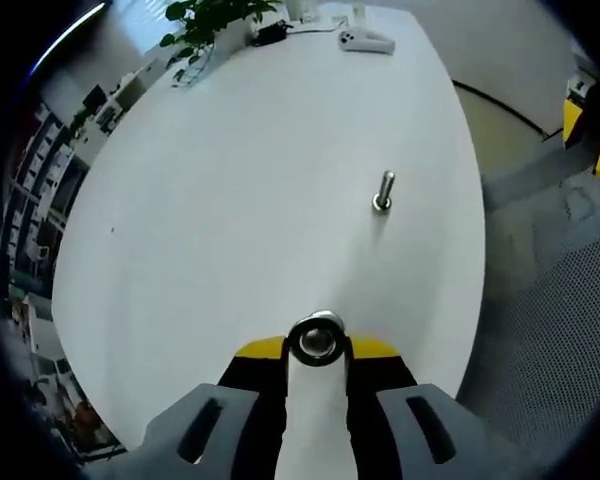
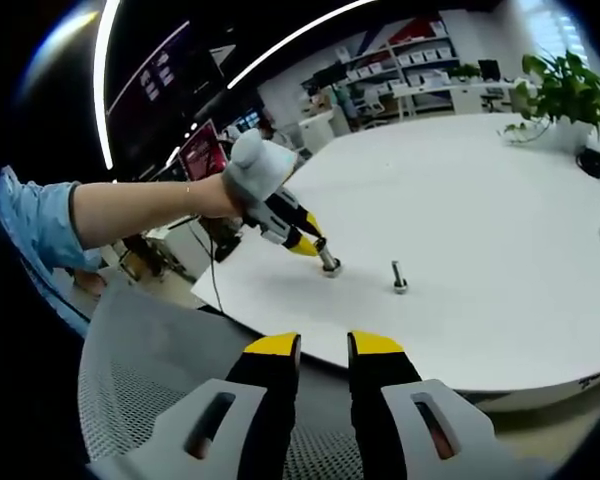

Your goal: Place the washer onto the threaded stud by aligning its center hole with the stud, sliding it down to the base, and recovering from edge contact or off-axis alignment until the washer reaches the visible bottom stop.

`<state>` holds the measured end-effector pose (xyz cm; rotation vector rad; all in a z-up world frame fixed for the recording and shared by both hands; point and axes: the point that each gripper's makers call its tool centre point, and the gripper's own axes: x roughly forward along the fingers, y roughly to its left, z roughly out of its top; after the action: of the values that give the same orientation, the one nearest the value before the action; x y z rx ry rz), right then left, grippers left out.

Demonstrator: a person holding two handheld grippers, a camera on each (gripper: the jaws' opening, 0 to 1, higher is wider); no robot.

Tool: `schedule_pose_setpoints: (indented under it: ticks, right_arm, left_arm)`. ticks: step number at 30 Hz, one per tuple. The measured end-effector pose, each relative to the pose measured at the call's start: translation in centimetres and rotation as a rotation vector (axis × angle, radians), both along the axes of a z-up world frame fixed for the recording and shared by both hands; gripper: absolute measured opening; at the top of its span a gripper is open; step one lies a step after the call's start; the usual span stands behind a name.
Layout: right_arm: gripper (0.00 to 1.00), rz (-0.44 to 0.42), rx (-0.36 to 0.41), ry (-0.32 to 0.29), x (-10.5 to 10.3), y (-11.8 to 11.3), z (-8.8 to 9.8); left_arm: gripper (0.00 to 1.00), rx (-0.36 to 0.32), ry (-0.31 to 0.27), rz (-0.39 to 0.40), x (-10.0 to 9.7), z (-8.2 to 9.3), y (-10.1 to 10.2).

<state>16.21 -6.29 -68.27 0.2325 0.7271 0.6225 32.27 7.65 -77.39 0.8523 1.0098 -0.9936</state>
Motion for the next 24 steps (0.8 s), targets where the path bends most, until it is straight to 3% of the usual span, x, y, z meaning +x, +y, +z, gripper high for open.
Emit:
schedule_pose_setpoints:
  ticks: [24]
  right_arm:
    - [0.22,-0.006,0.002,0.000,0.07,-0.06,0.04]
  left_arm:
    - [0.19,0.035,0.017,-0.023,0.04,-1.02,-0.13]
